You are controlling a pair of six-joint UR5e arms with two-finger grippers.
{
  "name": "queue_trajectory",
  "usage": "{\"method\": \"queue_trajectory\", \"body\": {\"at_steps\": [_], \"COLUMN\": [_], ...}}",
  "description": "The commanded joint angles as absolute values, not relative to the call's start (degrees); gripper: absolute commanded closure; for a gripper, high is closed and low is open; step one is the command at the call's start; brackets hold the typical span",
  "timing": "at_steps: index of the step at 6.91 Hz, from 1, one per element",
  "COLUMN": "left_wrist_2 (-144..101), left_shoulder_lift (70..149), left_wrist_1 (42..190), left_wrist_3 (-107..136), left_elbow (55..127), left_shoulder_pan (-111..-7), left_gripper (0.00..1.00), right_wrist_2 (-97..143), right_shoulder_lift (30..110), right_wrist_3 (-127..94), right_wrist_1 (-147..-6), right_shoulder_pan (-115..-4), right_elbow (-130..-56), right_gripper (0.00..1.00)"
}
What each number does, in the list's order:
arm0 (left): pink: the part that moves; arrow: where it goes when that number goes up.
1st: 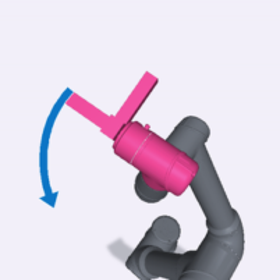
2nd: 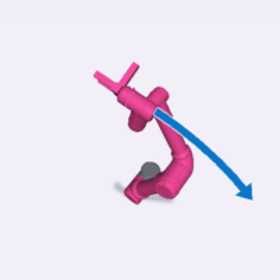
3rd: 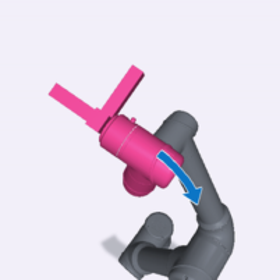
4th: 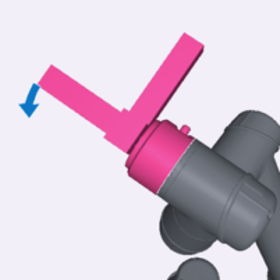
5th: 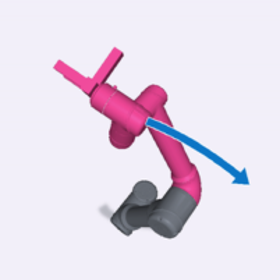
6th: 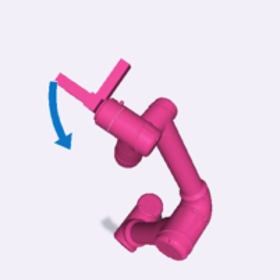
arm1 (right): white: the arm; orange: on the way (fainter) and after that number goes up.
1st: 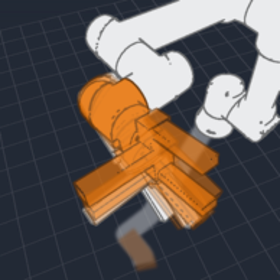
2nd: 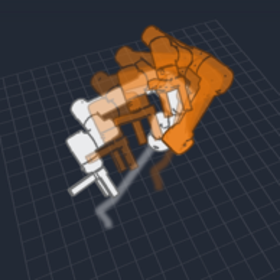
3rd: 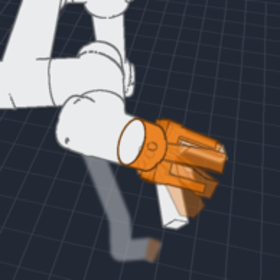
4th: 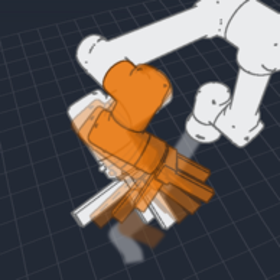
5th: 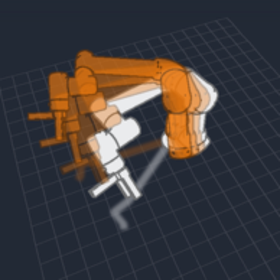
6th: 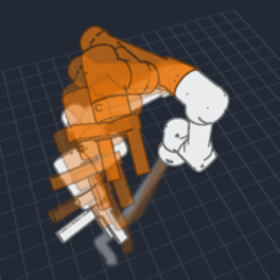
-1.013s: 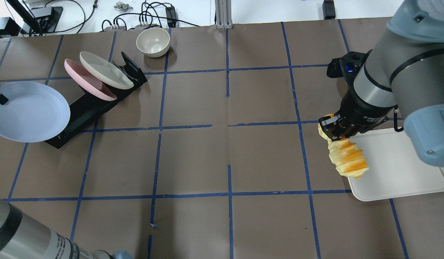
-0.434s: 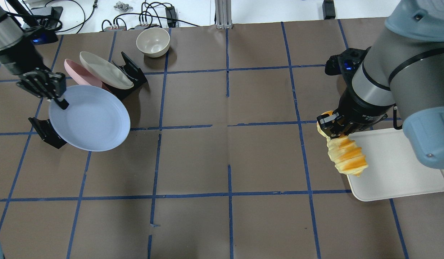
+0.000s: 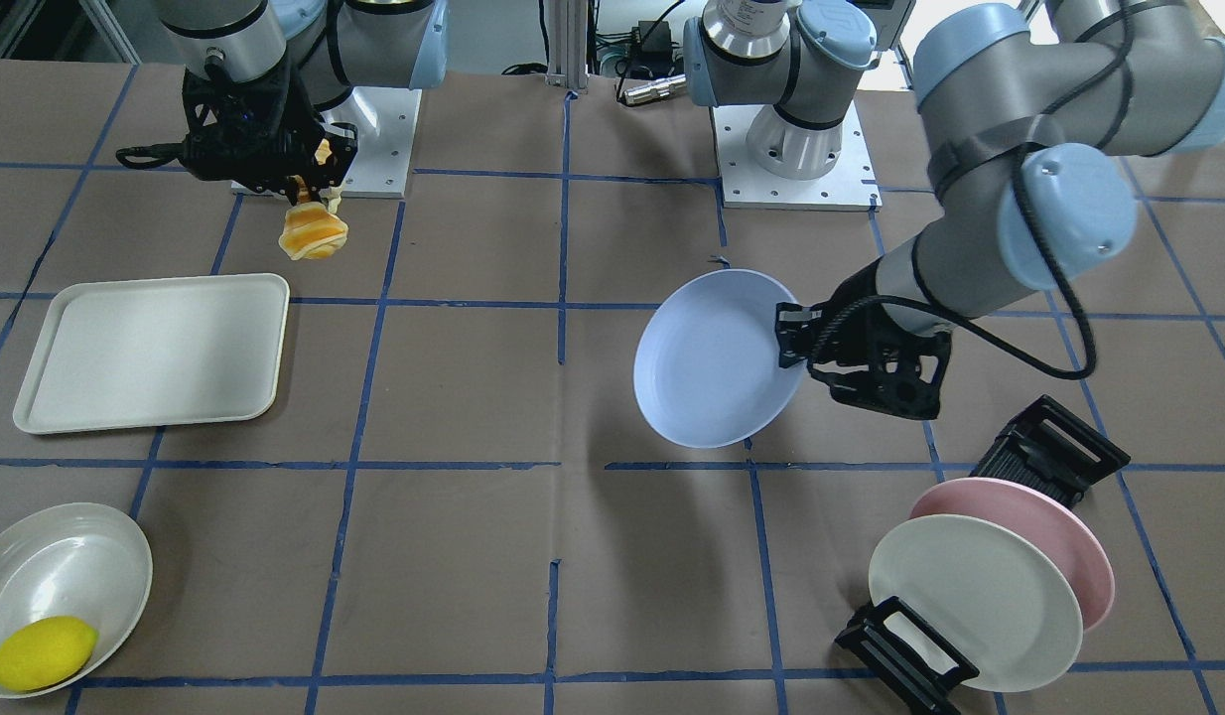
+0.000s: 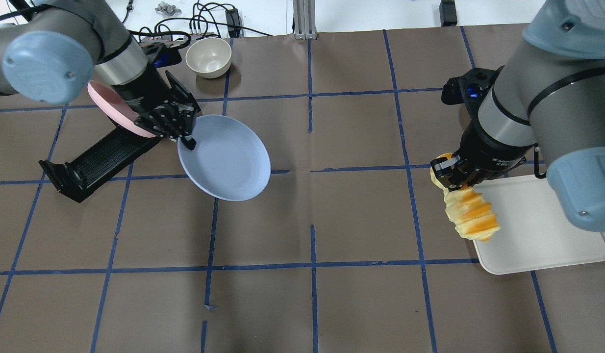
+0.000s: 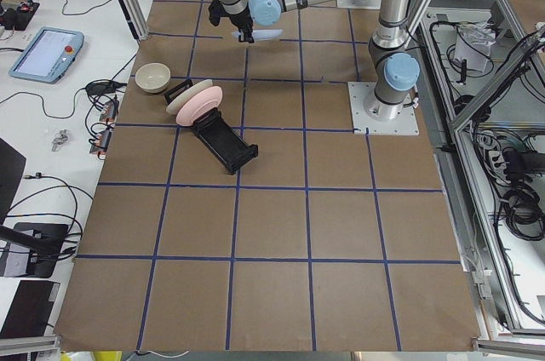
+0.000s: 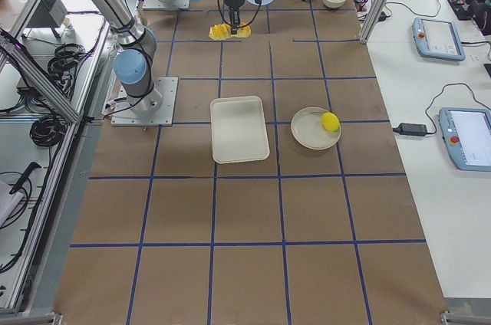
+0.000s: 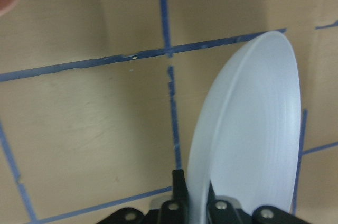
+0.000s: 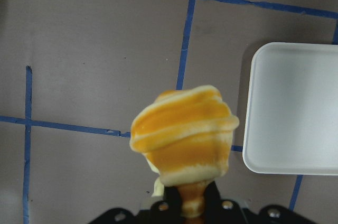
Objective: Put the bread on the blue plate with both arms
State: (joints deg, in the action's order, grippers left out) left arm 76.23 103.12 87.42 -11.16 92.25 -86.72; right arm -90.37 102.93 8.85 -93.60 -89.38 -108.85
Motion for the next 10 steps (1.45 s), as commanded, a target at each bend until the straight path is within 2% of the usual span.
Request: {"method": "queue_trajectory", "body": {"at_steps": [1, 3, 5, 7, 8, 9, 10], "left_wrist_2": [68.0, 62.6, 63.0, 63.1, 63.1, 63.2, 63.3], "left_shoulder_lift": [107.8, 113.4, 114.7, 114.9, 115.0, 115.4, 115.5], "left_wrist_1": [77.7, 67.3, 65.7, 63.2, 62.8, 62.8, 62.1], "left_wrist_3": [-8.1, -4.9, -2.0, -2.4, -2.2, -1.8, 0.6], "left_elbow": [95.0, 95.1, 95.8, 98.3, 98.7, 98.8, 98.7], "left_shoulder_pan": [-91.4, -94.5, -97.3, -96.9, -96.9, -96.9, -96.9], "left_gripper": [0.95, 0.95, 0.95, 0.94, 0.81, 0.37, 0.10], "right_wrist_2": [-90.3, -90.3, -90.3, -90.1, -90.3, -90.2, -90.7], "right_shoulder_lift": [102.8, 102.8, 103.0, 103.3, 98.3, 93.9, 86.7], "right_wrist_3": [9.0, 9.1, 9.1, 7.8, 7.8, 7.6, 4.9], "right_wrist_1": [-93.6, -93.6, -93.6, -99.5, -104.9, -107.3, -110.1], "right_shoulder_pan": [-89.4, -89.4, -89.4, -89.6, -90.3, -92.5, -94.4], "right_elbow": [-109.1, -109.2, -111.2, -114.5, -113.7, -110.5, -106.6], "right_gripper": [0.73, 0.73, 0.73, 0.72, 0.71, 0.71, 0.70]}}
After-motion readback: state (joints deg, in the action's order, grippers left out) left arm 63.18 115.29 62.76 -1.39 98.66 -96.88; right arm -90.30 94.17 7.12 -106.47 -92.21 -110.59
